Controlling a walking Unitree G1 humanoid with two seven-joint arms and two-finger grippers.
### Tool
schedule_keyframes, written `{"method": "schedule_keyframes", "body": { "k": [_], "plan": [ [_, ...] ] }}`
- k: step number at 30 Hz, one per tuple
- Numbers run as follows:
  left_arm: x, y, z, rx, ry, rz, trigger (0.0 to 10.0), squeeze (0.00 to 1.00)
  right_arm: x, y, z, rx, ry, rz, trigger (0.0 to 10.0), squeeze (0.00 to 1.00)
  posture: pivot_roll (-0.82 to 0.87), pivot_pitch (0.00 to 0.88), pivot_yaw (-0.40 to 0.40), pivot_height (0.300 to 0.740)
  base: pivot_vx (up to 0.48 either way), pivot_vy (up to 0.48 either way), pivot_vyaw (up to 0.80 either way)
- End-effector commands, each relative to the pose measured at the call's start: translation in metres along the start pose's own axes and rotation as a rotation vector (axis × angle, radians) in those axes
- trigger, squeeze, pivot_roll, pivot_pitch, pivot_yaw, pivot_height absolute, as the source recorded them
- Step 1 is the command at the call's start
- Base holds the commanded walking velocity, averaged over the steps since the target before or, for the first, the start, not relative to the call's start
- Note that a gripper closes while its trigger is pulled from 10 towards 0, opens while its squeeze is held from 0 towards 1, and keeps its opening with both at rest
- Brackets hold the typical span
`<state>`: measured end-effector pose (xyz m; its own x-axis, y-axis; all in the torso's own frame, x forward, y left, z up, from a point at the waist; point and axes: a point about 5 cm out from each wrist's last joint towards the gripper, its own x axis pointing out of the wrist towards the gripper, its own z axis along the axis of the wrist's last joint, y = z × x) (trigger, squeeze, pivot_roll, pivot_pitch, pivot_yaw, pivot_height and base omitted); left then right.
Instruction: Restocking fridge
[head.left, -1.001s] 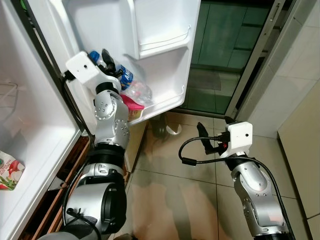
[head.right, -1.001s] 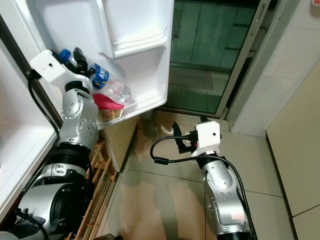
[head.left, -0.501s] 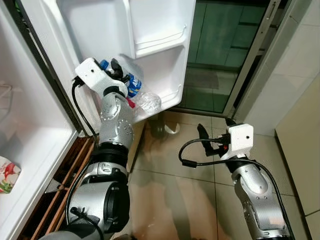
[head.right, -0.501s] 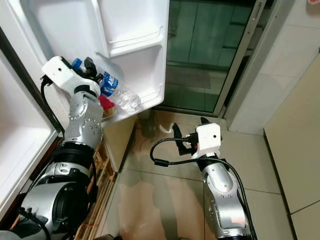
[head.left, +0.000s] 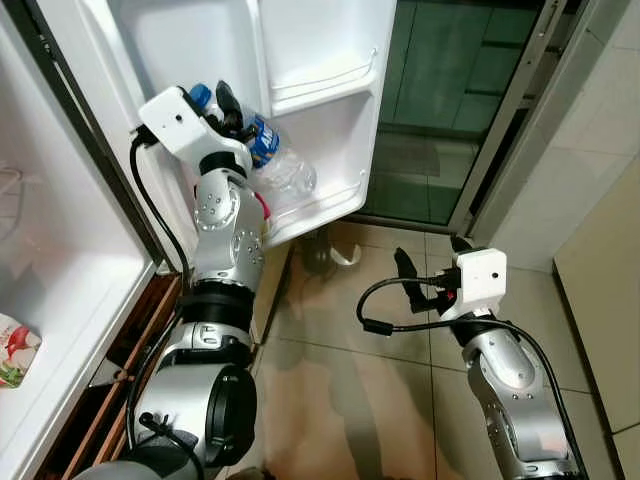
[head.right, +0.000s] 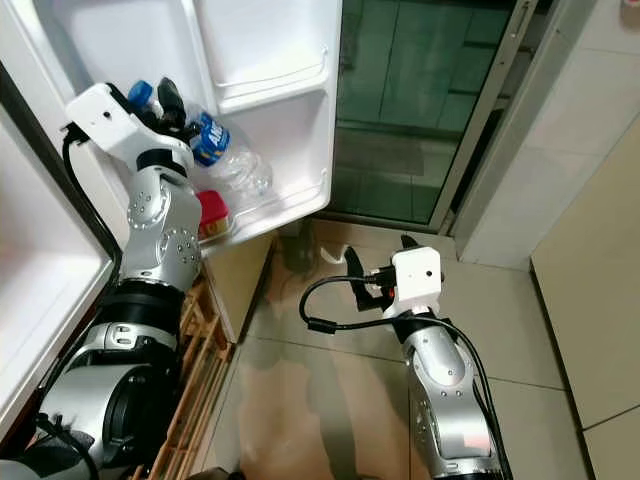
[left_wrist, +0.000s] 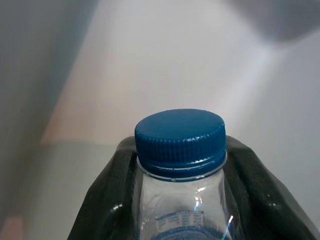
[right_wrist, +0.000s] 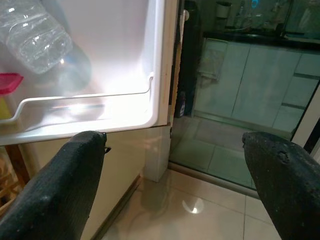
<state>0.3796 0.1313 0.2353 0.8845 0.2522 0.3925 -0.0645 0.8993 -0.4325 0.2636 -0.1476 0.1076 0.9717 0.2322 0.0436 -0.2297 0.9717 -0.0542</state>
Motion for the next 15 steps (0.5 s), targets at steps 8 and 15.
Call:
{"method": "schedule_keyframes", "body": {
  "k": [8, 15],
  "plan": [
    [-0.011, -0.039, 0.02, 0.161, -0.229, -0.256, 10.0, 0.0, 0.001, 0.003, 0.005, -0.006, -0.011, 0.013, 10.0, 0.0, -0.14, 0.0, 0.041, 0.74, 0.0, 0.0, 0.0],
    [-0.03, -0.046, -0.004, 0.232, -0.201, -0.346, 10.0, 0.0, 0.0, 0.004, 0.004, -0.005, -0.008, 0.014, 10.0, 0.0, -0.14, 0.0, 0.042, 0.74, 0.0, 0.0, 0.0]
  ]
}}
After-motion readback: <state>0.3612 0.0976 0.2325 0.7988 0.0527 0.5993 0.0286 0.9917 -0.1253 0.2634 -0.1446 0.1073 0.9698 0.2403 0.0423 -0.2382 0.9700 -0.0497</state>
